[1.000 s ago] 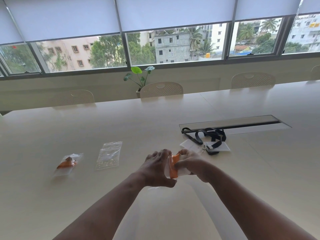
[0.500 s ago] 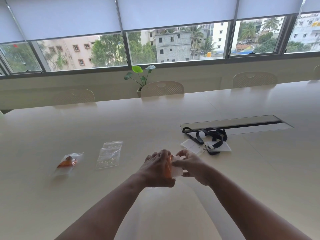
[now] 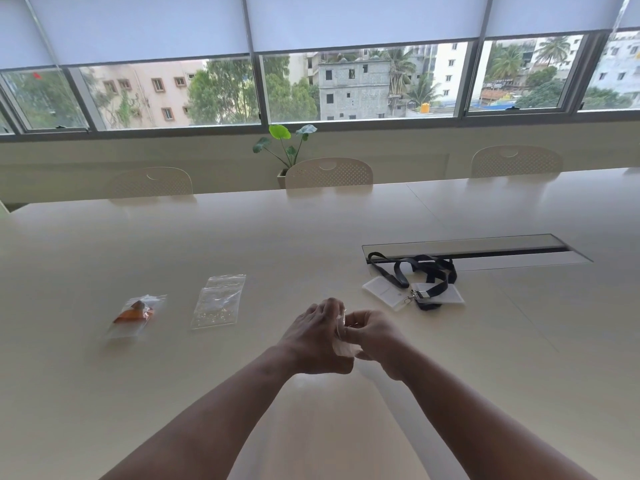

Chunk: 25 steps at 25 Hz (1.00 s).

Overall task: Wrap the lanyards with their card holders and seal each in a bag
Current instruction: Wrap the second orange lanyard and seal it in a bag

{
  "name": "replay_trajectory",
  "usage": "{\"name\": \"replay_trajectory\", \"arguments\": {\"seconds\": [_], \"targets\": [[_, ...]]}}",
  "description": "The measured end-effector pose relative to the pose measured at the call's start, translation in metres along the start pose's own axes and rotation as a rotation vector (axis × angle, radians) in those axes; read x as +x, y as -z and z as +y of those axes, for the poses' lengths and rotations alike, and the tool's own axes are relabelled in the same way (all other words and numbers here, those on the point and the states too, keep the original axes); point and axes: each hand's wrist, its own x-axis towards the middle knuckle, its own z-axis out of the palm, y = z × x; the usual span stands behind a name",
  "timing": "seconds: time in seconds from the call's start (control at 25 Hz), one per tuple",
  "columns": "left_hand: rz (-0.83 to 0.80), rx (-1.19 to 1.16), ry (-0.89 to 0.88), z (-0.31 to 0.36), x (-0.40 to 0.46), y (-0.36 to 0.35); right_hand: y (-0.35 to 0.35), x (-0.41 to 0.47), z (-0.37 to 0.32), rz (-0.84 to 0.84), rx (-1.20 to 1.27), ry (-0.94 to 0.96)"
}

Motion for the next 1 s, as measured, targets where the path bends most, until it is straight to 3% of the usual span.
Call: {"name": "replay_trajectory", "arguments": {"seconds": [0.16, 0.52, 0.72, 0.84, 1.0], "targets": [[-0.013, 0.025, 0.037, -0.002, 0.001, -0.003, 0.007, 0.0, -0.002, -0.127, -0.069, -0.052], [-0.048, -0.051, 0.148, -0.001, 0.004, -0.007, 0.013, 0.013, 0.01, -0.031, -0.004, -0.047], [-0.3, -0.596, 0.215, -0.023, 0.011, 0.024, 0.019, 0.018, 0.018, -0.062, -0.001, -0.035], [-0.307, -0.923, 0.344, -0.043, 0.011, 0.021, 0.02, 0.021, 0.024, -0.091, 0.037, -0.035], [-0.277, -1.146, 0.413, -0.051, 0.007, 0.005, 0.021, 0.026, 0.03, -0.133, 0.034, -0.021]]}}
